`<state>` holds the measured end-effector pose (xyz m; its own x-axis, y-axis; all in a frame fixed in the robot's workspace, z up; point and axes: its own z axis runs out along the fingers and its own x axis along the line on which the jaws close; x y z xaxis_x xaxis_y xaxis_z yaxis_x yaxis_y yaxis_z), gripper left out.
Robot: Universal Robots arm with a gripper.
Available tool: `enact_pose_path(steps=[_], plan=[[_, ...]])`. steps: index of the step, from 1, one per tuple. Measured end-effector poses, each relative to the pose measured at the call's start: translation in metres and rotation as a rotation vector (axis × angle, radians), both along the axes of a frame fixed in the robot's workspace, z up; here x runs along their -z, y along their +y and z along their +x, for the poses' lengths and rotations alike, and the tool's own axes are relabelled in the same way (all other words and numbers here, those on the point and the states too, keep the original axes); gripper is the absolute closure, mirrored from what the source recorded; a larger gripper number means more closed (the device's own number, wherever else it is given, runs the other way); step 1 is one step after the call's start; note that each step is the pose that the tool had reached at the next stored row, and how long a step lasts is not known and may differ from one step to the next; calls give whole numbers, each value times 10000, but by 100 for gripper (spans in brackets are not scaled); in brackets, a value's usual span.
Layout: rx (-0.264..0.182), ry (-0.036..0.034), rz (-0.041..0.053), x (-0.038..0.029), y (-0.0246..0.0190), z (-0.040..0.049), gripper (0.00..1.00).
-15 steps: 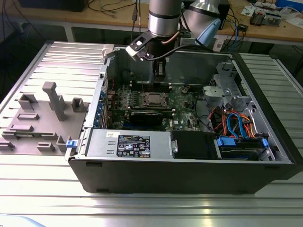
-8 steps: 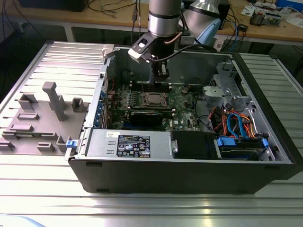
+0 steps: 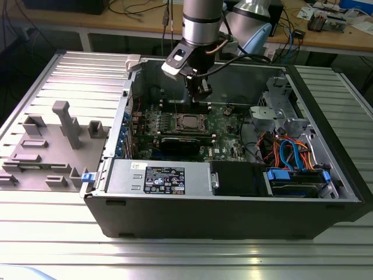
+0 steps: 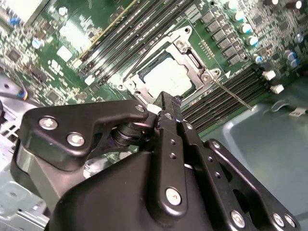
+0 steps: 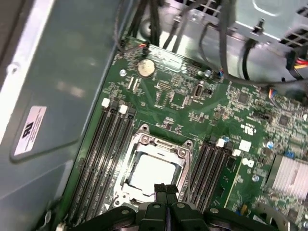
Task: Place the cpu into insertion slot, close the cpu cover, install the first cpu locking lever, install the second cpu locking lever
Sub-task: 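Install the first cpu locking lever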
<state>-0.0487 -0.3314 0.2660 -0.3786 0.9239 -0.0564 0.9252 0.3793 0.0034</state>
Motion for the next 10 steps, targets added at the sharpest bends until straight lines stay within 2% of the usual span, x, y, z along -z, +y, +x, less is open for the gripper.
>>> enact_pose_path(steps=[3,6,10], plan=[[-899,0,0,0,0,0,89],[-2012,0,-2,0,0,0,89],[-2960,0,-8,0,0,0,89]])
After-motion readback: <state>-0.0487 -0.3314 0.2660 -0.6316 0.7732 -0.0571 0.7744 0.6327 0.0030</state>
